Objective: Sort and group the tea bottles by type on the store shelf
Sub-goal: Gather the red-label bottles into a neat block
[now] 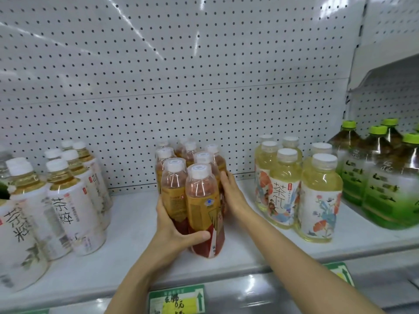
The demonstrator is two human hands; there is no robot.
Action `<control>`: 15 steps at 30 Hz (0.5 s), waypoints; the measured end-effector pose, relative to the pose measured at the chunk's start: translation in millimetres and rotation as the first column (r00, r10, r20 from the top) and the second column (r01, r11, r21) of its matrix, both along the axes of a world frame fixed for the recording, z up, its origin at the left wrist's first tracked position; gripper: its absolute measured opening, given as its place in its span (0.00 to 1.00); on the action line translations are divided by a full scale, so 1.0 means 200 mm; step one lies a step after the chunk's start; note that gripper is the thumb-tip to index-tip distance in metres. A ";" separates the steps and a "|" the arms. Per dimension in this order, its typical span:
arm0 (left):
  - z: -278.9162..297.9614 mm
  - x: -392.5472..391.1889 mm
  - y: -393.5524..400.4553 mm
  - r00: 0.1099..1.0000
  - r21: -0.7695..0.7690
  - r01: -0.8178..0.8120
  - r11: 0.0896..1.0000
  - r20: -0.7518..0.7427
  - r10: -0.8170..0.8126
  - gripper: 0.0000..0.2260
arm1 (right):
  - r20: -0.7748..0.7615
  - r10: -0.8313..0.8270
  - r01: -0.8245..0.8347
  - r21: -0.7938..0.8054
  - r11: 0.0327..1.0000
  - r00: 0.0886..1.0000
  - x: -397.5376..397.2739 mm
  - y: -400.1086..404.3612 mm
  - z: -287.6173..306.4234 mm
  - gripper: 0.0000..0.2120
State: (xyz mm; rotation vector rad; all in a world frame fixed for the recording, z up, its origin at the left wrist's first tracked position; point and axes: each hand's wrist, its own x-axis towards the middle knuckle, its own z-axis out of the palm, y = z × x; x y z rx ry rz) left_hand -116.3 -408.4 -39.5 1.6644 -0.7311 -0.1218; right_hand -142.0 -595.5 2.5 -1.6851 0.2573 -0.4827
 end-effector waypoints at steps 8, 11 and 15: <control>-0.07 -0.10 0.01 0.939 0.101 -0.307 0.946 0.194 0.284 0.60 | 0.037 -0.091 0.097 -0.240 0.966 0.995 -0.17 0.07 -0.12 0.25; -0.06 -0.22 0.01 0.828 0.136 -0.442 0.887 0.441 0.346 0.59 | 0.104 -0.161 0.190 -0.408 0.893 0.981 -0.24 0.09 -0.19 0.29; -0.08 -0.26 0.01 0.733 0.190 -0.518 0.834 0.601 0.319 0.59 | 0.189 -0.190 0.266 -0.586 0.766 0.964 -0.33 0.12 -0.20 0.20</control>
